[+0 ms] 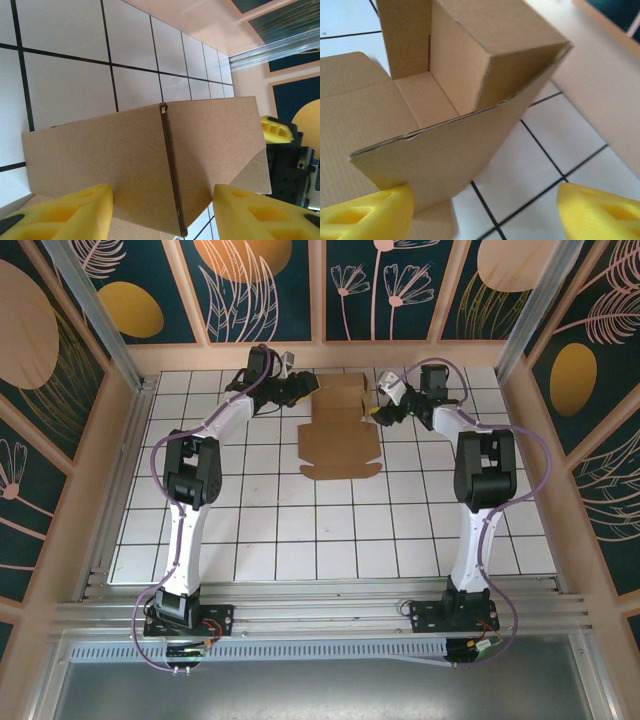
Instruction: Fold the paper box
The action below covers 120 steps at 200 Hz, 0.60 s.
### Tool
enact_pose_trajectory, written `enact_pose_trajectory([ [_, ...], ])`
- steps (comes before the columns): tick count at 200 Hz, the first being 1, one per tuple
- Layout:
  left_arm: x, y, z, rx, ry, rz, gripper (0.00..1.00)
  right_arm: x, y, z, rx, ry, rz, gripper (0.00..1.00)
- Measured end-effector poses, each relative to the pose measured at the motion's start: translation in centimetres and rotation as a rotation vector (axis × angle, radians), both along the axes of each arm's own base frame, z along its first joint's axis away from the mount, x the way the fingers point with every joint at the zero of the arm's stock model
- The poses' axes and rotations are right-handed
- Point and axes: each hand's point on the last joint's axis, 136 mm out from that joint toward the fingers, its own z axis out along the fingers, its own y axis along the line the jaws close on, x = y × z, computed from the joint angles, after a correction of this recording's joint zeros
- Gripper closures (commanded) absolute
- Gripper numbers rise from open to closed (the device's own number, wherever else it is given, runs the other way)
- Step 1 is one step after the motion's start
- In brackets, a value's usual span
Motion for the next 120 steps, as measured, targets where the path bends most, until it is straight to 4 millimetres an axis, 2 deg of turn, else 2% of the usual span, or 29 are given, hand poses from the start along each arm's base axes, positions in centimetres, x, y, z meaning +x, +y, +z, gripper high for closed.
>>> enact_pose_trajectory([
  [43, 0.0, -0.1, -0.1, 0.001, 0.002, -0.005, 0.45, 0.9, 2.9, -0.4, 0.013, 0.010, 0.063, 0.33],
  [85, -0.1, -0.1, -0.1, -0.003, 0.004, -0.011, 0.45, 1.6, 3.7, -0.3, 0.012, 0.014, 0.074, 0.33],
  [120, -0.1, -0.1, -0.1, -0.003, 0.006, -0.011, 0.45, 2.2, 4.5, -0.3, 0.021, 0.024, 0.063, 0.37],
])
